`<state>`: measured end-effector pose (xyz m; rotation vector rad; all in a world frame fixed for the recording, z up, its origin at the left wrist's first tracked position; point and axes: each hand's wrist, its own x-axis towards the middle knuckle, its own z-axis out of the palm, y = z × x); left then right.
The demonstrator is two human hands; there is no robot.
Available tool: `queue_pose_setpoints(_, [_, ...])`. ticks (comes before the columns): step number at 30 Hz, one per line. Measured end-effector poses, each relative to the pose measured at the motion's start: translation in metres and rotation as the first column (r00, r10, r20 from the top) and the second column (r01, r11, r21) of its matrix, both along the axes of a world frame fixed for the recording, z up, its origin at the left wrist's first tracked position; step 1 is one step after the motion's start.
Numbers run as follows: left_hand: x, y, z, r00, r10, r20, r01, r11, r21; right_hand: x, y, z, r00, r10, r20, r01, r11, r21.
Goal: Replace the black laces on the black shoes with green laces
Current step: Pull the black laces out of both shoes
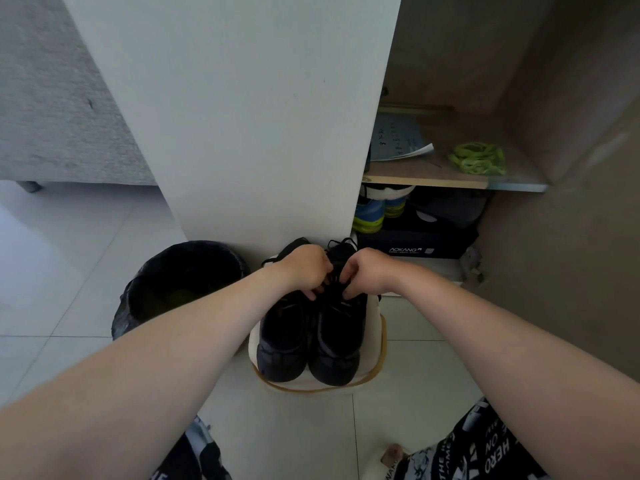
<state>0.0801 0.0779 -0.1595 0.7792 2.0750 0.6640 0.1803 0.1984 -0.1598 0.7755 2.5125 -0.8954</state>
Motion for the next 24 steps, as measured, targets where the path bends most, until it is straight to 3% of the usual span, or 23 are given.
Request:
queue_pose_setpoints(6, [0.004, 0.004, -0.002, 0.999, 0.049, -0.024, -0.048, 0.998, 0.033, 0.000, -0.003, -0.003, 0.999, 0.039, -0.015, -0.038, 0.998, 0.043])
queue_pose_setpoints(13, [0.006, 0.016, 0.006, 0.970, -0.117, -0.212, 0.109, 0.993, -0.050, 0.004, 0.005, 0.000, 0.998, 0.069, 0.006, -0.069, 0.993, 0.096])
queue_pose_setpoints(17, [-0.004, 0.014, 0.011, 0.974, -0.154, -0.169, 0.134, 0.983, -0.122, 0.005, 0.003, -0.001, 0.995, 0.094, -0.035, -0.091, 0.991, 0.094])
queue_pose_setpoints(21, [-0.020, 0.000, 0.017, 0.937, -0.310, -0.162, 0.272, 0.938, -0.216, 0.004, -0.003, 0.001, 0.991, 0.115, -0.071, -0.110, 0.991, 0.082])
queue_pose_setpoints(24, [-0.026, -0.006, 0.013, 0.956, -0.262, -0.133, 0.243, 0.959, -0.143, 0.002, -0.007, 0.000, 0.986, 0.036, -0.160, -0.030, 0.999, 0.037])
